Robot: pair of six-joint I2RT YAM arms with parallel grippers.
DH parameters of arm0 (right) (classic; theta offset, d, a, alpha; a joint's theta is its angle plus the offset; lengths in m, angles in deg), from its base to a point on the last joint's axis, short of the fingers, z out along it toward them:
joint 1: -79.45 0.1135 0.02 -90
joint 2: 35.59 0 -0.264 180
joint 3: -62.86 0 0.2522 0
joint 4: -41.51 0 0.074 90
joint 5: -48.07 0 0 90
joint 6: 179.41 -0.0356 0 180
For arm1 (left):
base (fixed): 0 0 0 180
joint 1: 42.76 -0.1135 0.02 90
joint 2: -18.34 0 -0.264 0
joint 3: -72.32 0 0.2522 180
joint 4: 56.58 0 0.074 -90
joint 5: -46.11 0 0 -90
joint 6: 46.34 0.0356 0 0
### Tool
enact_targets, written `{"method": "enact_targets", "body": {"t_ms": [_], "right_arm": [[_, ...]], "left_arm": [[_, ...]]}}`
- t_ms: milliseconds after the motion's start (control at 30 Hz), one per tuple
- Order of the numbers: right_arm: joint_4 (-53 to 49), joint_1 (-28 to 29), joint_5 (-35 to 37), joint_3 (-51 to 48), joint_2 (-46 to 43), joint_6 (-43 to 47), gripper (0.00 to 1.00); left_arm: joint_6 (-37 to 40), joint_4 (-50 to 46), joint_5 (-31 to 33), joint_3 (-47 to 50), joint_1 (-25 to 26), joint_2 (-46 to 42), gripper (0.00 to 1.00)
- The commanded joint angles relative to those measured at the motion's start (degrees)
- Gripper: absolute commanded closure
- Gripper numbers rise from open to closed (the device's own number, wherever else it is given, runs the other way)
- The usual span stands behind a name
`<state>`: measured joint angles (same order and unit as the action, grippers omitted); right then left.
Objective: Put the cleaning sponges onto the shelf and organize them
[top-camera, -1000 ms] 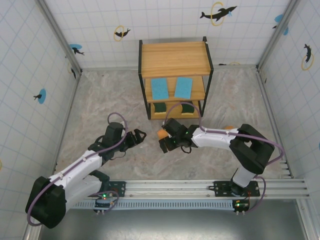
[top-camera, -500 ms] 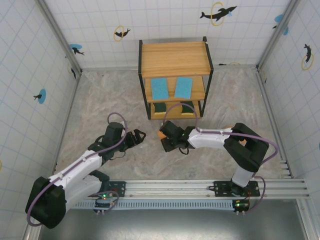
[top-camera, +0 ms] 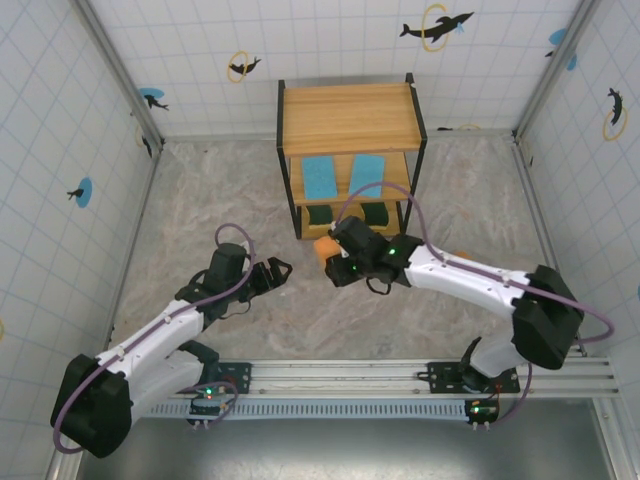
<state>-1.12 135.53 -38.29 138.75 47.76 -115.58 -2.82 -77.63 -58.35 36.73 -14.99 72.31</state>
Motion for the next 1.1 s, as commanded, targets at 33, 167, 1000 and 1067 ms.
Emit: {"method": "enact_targets", "body": {"t_ms": [33,167,1000,1067], "right_arm": [[-12.7,-0.1,-0.3,9.4,-5.0,1.2,0.60],[-22.6,-0.3,4.1,21.0,-6.3,1.7,0.61],[-37.3,-17.5,10.2,70.7,10.6,11.2,0.60],[-36.5,-18.5,10.8,71.2,11.7,11.8,0.60]], "left_arm": [[1.6,-0.3,0.3,-3.0,0.2,0.1,0.02],[2.4,0.4,-0.4,-4.4,0.2,1.6,0.02],[3.5,0.6,-2.1,-5.9,0.2,2.4,0.03],[3.5,0.4,-2.2,-6.0,0.2,2.5,0.02]]}}
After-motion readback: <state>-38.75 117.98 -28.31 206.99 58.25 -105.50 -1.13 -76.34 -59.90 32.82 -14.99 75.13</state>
